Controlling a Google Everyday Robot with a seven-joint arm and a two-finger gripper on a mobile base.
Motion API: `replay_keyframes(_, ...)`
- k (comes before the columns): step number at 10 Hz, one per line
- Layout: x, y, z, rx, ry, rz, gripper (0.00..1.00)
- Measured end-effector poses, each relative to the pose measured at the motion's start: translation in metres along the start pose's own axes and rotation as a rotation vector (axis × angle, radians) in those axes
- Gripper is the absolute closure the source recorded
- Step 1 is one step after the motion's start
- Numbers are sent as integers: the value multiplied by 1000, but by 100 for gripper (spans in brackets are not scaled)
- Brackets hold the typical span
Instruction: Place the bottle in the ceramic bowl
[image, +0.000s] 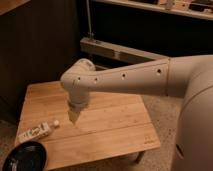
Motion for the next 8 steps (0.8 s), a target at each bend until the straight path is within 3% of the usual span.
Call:
replay_keyframes(2, -6, 2, -1, -31, -91, -219, 35)
replay_keyframes(4, -13, 2, -4, -110, -221, -462, 35)
replay_keyframes(6, -20, -2, -11, -135, -348, -642, 35)
replay_keyframes(7, -22, -5, -14, -136, -393, -699, 35)
replay_keyframes(8, -20, -5, -15, -135, -410, -728, 35)
